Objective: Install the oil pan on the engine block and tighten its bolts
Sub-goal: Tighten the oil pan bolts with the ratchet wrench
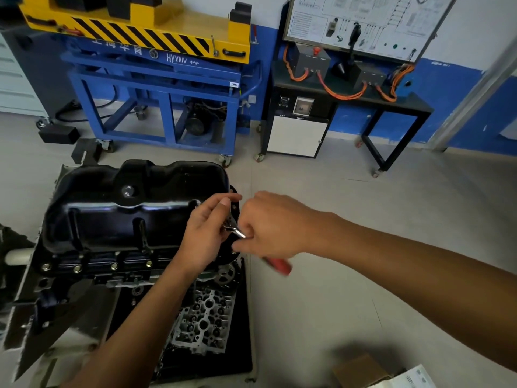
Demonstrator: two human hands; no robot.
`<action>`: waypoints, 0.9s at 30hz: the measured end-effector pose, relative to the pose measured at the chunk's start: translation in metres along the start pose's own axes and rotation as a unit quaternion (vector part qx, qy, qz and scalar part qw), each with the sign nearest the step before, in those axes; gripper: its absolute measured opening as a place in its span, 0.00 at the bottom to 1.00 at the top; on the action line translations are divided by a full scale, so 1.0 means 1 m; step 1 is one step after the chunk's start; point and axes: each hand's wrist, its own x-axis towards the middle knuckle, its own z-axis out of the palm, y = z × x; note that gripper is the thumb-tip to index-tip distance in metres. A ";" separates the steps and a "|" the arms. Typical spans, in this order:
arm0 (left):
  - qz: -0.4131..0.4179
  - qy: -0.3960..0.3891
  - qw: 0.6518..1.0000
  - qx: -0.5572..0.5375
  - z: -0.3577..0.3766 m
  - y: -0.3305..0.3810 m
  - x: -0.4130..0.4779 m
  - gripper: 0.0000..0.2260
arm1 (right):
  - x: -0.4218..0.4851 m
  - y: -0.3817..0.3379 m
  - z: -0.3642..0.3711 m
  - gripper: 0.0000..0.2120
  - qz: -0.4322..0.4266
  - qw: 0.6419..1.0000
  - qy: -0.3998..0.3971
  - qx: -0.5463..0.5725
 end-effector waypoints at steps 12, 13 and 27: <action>0.034 0.024 0.999 0.018 -0.001 0.001 -0.002 0.14 | 0.013 -0.006 -0.002 0.19 0.060 0.968 -0.119 0.211; 0.030 0.021 0.999 0.018 0.001 0.001 -0.002 0.14 | 0.014 -0.005 -0.004 0.19 0.062 0.967 -0.138 0.205; -0.003 -0.065 0.998 0.018 0.001 -0.002 -0.010 0.12 | 0.023 0.007 -0.015 0.19 0.038 0.991 -0.005 -0.125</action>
